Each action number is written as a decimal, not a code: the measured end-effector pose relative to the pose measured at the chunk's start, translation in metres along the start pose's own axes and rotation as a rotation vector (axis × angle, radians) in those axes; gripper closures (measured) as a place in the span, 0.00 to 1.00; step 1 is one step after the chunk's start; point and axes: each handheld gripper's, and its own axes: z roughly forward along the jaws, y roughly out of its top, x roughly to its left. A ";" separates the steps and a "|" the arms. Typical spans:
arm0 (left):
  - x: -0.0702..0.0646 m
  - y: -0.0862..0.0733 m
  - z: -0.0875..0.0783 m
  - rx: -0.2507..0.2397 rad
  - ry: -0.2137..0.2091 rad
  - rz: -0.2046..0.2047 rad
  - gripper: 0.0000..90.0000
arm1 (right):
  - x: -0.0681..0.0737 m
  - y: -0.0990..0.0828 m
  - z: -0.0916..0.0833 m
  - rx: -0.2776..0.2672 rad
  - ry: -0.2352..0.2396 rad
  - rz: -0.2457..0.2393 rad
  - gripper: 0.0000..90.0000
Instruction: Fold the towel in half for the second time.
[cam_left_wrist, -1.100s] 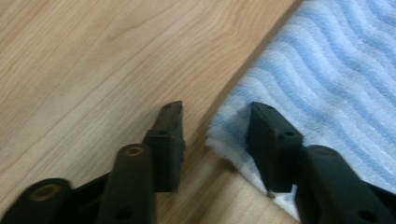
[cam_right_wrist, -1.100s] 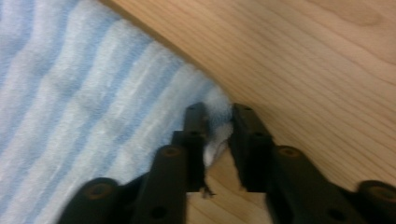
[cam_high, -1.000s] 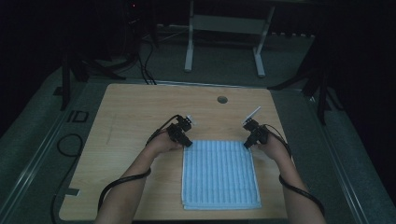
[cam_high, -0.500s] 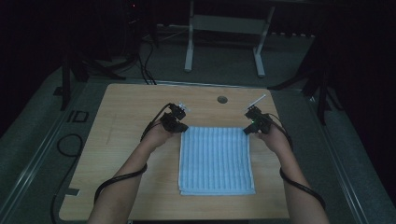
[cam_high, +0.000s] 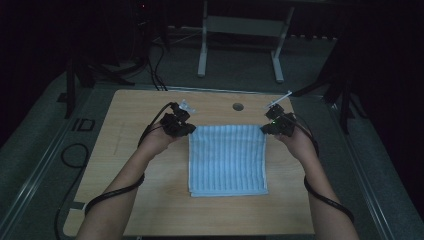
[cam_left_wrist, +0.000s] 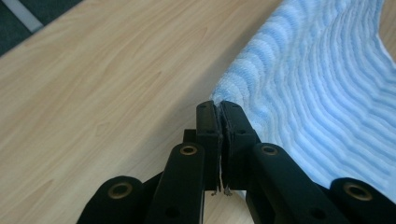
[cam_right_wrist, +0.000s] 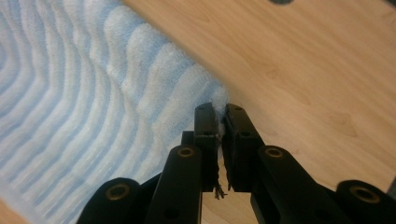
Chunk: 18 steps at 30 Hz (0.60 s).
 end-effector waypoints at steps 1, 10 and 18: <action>-0.001 -0.001 -0.003 -0.001 -0.002 0.005 0.96 | 0.001 0.000 -0.004 -0.011 0.002 -0.004 0.94; -0.017 -0.021 -0.022 -0.031 -0.039 0.054 0.96 | 0.026 -0.027 -0.024 -0.080 0.017 -0.073 0.94; -0.040 -0.052 -0.020 -0.015 -0.087 0.113 0.96 | 0.043 -0.061 -0.017 -0.079 0.055 -0.103 0.94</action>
